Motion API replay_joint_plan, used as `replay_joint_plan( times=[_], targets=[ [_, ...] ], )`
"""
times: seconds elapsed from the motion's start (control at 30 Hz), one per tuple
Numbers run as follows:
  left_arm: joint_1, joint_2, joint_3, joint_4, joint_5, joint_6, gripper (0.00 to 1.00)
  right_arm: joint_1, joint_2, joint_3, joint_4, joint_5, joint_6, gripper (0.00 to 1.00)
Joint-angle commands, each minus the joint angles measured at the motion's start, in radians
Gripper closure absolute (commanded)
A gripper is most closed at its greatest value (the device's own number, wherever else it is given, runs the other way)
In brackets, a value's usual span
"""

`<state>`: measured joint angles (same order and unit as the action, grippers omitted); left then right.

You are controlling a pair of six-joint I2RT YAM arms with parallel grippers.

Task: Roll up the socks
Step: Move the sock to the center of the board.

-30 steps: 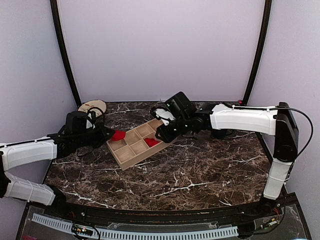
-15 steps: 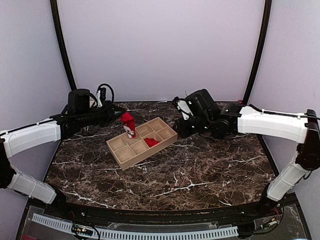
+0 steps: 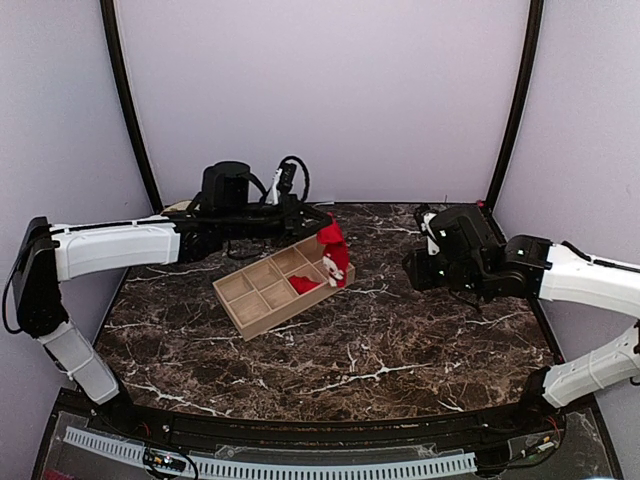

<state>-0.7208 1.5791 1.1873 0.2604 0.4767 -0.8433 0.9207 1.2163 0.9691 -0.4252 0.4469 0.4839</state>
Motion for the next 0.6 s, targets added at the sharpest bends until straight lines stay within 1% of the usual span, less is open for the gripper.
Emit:
replay_joint_plan(
  times=[0.0, 0.1, 0.23, 0.27, 0.33, 0.37, 0.47, 0.57],
  targets=[
    [-0.057, 0.107, 0.088, 0.092, 0.056, -0.037, 1.00, -0.006, -0.097, -0.080, -0.033, 0.087, 0.117, 0.63],
    [-0.089, 0.200, 0.139, 0.164, 0.085, -0.065, 1.00, -0.006, -0.160, -0.144, -0.042, 0.113, 0.200, 0.62],
    [-0.117, 0.305, 0.150, 0.364, 0.138, -0.139, 1.00, -0.009, -0.245, -0.239, -0.010, 0.156, 0.289, 0.61],
    [-0.124, 0.326, 0.134, 0.425, 0.141, -0.160, 1.00, -0.010, -0.264, -0.257, 0.002, 0.160, 0.305, 0.58],
    [-0.136, 0.357, 0.083, 0.560, 0.137, -0.216, 1.00, -0.013, -0.284, -0.282, 0.004, 0.172, 0.342, 0.47],
    [-0.144, 0.365, 0.049, 0.618, 0.132, -0.234, 1.00, -0.014, -0.287, -0.292, 0.010, 0.172, 0.340, 0.45],
    [-0.160, 0.350, -0.088, 0.742, 0.101, -0.270, 1.00, -0.016, -0.293, -0.314, 0.069, 0.167, 0.305, 0.44],
    [-0.174, 0.289, -0.221, 0.777, 0.050, -0.265, 1.00, -0.018, -0.289, -0.330, 0.122, 0.152, 0.273, 0.43]
  ],
)
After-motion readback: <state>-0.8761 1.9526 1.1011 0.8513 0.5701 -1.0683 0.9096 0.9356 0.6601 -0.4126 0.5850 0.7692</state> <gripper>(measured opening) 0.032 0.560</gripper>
